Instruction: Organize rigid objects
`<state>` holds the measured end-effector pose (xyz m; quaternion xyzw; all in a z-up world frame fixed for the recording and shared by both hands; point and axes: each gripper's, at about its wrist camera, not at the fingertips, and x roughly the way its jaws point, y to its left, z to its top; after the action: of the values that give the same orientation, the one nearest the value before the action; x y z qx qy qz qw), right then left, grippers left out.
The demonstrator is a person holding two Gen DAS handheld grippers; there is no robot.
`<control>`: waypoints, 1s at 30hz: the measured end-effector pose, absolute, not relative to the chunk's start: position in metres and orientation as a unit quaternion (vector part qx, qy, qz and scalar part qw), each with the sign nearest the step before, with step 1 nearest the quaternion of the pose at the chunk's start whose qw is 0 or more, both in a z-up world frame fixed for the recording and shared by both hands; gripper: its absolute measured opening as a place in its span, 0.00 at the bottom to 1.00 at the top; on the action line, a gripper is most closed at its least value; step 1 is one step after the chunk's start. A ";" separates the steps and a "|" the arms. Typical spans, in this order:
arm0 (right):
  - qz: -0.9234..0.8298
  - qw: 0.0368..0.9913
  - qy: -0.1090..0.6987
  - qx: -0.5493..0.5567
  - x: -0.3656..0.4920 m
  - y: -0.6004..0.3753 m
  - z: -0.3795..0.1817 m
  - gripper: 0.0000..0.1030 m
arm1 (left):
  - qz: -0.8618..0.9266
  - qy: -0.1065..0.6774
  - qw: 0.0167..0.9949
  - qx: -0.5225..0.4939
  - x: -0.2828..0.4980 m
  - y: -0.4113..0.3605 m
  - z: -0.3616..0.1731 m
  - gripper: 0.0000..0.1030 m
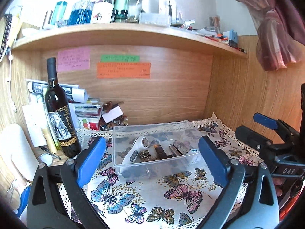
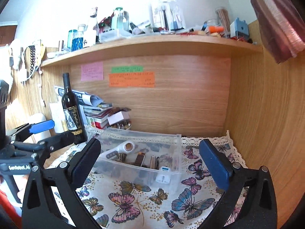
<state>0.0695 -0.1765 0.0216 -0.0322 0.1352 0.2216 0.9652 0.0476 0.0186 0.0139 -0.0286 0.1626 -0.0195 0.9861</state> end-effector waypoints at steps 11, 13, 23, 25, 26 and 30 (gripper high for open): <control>0.216 0.965 0.145 -0.025 0.062 -0.176 0.018 1.00 | -0.015 0.139 0.990 -0.014 0.025 0.008 0.017 0.99; 0.215 0.965 0.147 -0.023 0.063 -0.177 0.017 1.00 | -0.015 0.140 0.990 -0.014 0.025 0.008 0.017 0.99; 0.213 0.965 0.151 -0.017 0.065 -0.179 0.016 1.00 | -0.014 0.141 0.990 -0.018 0.026 0.008 0.017 0.99; 0.212 0.965 0.152 -0.017 0.065 -0.179 0.016 1.00 | -0.014 0.142 0.990 -0.018 0.026 0.008 0.017 0.99; 0.212 0.965 0.152 -0.016 0.066 -0.180 0.016 1.00 | -0.013 0.142 0.990 -0.019 0.027 0.008 0.017 0.99; 0.212 0.965 0.155 -0.015 0.067 -0.180 0.015 1.00 | -0.012 0.146 0.989 -0.018 0.029 0.008 0.016 0.99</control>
<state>0.0668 -0.1800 0.0149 -0.0155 0.1547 0.2122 0.9648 0.0294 0.0080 0.0156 -0.0181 0.1459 -0.0117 0.9891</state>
